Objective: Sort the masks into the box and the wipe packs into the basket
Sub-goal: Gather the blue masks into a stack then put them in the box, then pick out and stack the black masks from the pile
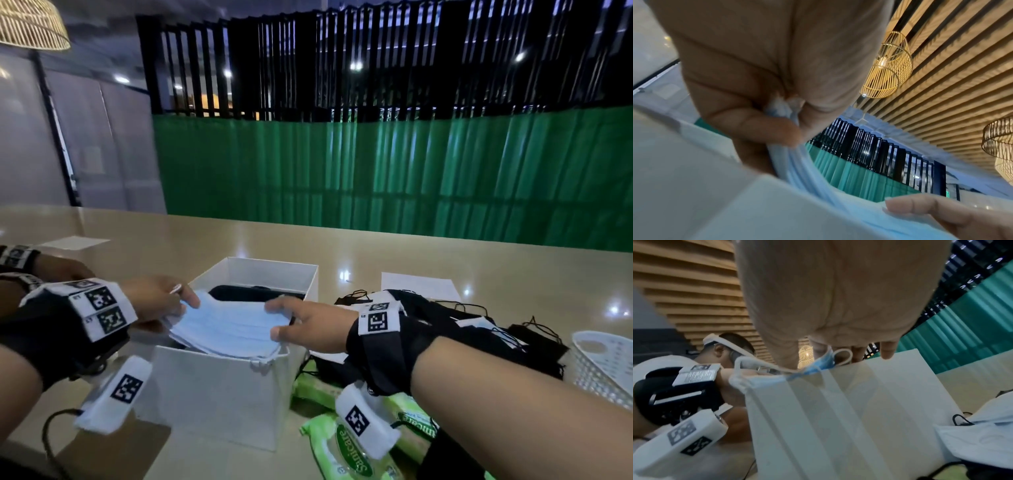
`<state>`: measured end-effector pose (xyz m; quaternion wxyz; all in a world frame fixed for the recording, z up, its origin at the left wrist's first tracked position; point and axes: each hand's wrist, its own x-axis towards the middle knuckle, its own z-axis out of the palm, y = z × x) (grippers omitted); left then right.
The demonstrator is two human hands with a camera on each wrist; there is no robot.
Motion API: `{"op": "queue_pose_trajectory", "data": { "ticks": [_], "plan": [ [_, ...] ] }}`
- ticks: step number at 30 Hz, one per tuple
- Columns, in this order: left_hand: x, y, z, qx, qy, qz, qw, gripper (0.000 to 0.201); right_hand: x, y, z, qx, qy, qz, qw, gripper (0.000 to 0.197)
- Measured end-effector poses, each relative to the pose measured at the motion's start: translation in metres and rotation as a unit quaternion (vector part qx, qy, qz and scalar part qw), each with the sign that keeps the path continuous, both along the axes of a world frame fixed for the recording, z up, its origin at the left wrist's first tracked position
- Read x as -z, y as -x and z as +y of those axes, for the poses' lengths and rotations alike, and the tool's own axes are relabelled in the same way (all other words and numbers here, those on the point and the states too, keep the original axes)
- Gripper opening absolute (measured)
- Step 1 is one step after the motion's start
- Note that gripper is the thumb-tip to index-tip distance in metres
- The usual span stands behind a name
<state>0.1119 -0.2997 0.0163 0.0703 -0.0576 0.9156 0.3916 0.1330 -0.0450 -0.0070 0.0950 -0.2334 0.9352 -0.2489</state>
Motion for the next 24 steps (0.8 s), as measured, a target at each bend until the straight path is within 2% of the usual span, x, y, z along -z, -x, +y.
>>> {"op": "queue_pose_trajectory", "data": {
  "ticks": [5,7,8,10,12,15,18,24],
  "plan": [
    [0.008,-0.003,-0.001,0.006,0.072,-0.04,0.997,0.021,0.009,0.003,-0.006,-0.017,-0.072,0.022,0.997,0.049],
    [0.01,-0.008,0.003,0.021,0.22,-0.04,0.975,0.024,0.01,0.003,-0.005,-0.011,-0.052,0.014,0.999,0.046],
    [0.009,-0.012,0.006,0.044,0.316,-0.045,0.947,0.029,0.01,0.003,-0.003,-0.013,-0.04,0.01,0.999,0.044],
    [0.009,-0.018,0.013,0.071,0.372,-0.058,0.924,0.036,0.009,0.002,0.003,-0.022,-0.017,0.011,1.0,0.042],
    [0.005,-0.022,0.02,0.081,0.381,-0.059,0.919,0.043,0.007,0.002,0.014,-0.015,0.008,0.016,1.0,0.039],
    [-0.013,-0.025,0.036,0.11,0.352,-0.018,0.929,0.046,0.003,0.001,0.041,0.027,0.031,0.032,0.999,0.034],
    [-0.038,-0.024,0.062,0.158,0.29,0.041,0.943,0.042,-0.002,-0.001,0.073,0.09,0.053,0.053,0.993,0.028],
    [-0.069,-0.028,0.141,0.253,0.202,0.123,0.938,0.032,-0.002,-0.006,0.146,0.204,0.1,0.05,0.972,0.013]
  ]
}}
